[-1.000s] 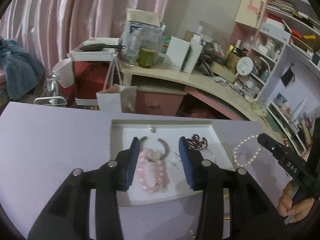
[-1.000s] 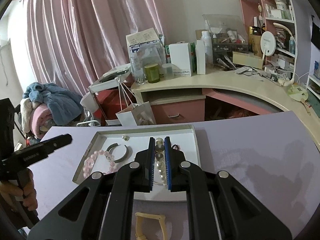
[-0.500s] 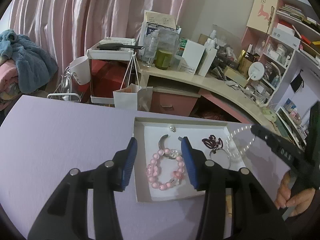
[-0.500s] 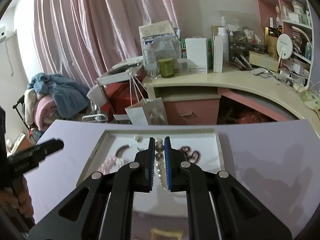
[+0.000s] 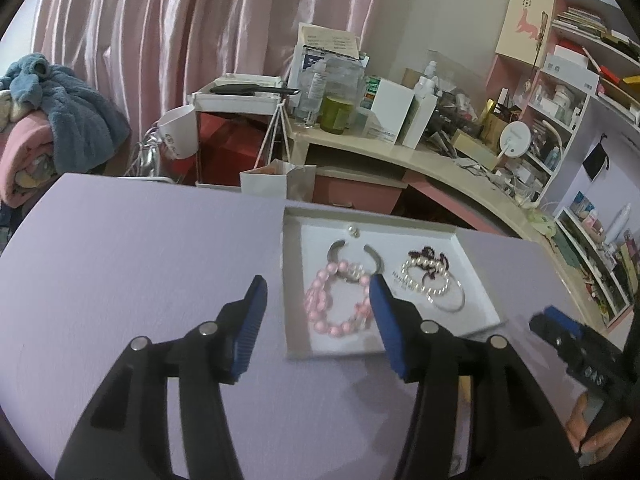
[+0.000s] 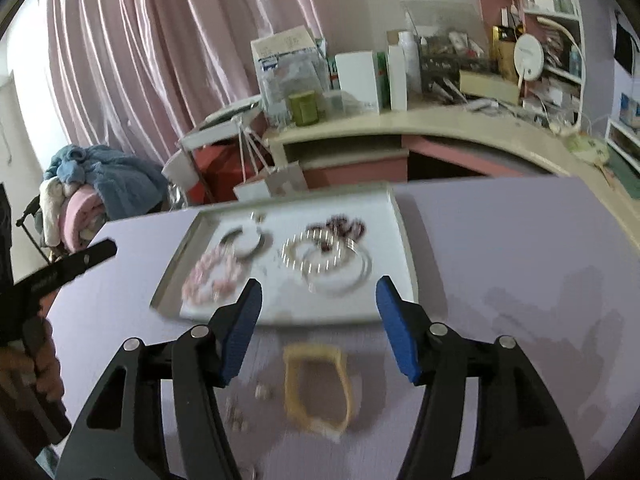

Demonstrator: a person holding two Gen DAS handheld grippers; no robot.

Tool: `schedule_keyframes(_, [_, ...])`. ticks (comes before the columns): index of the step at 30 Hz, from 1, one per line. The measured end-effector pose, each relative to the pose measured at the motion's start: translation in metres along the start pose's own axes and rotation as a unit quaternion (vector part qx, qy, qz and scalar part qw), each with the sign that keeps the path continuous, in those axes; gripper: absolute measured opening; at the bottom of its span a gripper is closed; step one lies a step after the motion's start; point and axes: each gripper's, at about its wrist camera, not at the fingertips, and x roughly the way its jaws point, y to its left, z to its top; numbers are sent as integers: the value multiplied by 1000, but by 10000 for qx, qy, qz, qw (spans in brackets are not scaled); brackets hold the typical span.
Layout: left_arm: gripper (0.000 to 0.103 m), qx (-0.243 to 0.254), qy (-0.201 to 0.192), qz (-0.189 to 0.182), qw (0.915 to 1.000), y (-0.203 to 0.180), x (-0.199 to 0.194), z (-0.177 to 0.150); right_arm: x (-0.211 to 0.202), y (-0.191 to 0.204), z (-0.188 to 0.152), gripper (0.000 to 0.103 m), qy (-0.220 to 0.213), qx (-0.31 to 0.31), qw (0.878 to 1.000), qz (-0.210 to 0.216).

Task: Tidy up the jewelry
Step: 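Move the right tool to the silver ring and grasp it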

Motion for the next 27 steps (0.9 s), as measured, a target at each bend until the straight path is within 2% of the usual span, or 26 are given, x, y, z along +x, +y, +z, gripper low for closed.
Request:
schedule_keyframes(7, [58, -44, -26, 233, 9997, 15, -36, -42, -20, 8, -43, 57, 164, 48, 9999, -3])
schedule_keyframes(15, [62, -195, -95, 356, 9991, 30, -81, -71, -32, 24, -90, 57, 424, -92, 9991, 3])
schedule_keyframes(20, [63, -262, -138, 399, 9988, 39, -109, -88, -26, 39, -106, 52, 617, -206, 9978, 141])
schedule_keyframes(27, [63, -369, -171, 481, 9980, 53, -133, -102, -16, 54, -122, 51, 746, -404, 9964, 66])
